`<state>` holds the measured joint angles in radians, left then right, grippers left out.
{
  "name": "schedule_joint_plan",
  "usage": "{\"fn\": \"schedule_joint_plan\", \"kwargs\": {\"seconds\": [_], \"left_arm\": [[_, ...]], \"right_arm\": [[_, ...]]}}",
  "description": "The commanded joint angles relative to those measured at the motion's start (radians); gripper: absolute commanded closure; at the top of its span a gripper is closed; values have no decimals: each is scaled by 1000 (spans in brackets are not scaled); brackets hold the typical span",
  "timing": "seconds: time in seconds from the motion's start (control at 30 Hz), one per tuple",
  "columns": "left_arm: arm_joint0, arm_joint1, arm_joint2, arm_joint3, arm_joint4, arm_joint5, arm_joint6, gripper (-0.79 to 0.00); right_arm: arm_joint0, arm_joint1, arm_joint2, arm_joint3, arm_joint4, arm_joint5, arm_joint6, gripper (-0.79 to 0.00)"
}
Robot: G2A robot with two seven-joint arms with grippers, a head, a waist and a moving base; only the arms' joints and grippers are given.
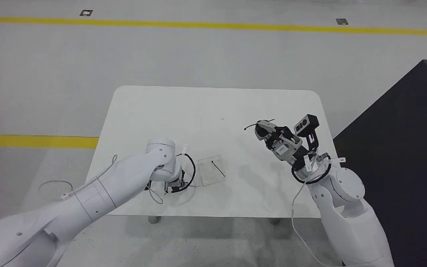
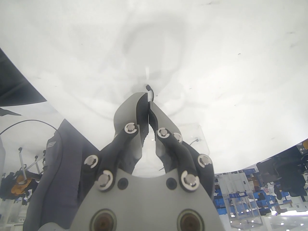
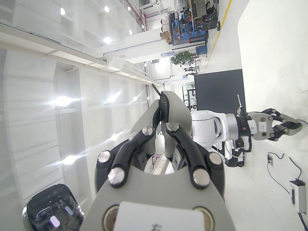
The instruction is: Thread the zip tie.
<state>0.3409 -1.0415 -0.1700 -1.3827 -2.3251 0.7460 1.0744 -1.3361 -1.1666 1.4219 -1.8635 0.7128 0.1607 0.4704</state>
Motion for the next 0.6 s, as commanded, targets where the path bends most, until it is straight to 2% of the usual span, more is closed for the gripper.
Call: {"fn": "schedule_joint_plan", "kwargs": {"seconds": [0.0,0.33,0.4,0.53,0.57], "left_arm": [[-1,3,0,-10,0,-3,3,0],[0,15,0,-22,-7,-16,17,0],[1,16,0,-21,-9,-17,17,-68],[5,16,0,-22,-6,-17,17,-148],[6,16,0,-22,-5,-17,17,-148]], "right_arm": [[0,0,0,0,0,0,0,0],[0,0,0,0,0,0,0,0],[0,0,0,0,0,0,0,0],[0,0,0,0,0,0,0,0],[0,0,0,0,0,0,0,0]]}}
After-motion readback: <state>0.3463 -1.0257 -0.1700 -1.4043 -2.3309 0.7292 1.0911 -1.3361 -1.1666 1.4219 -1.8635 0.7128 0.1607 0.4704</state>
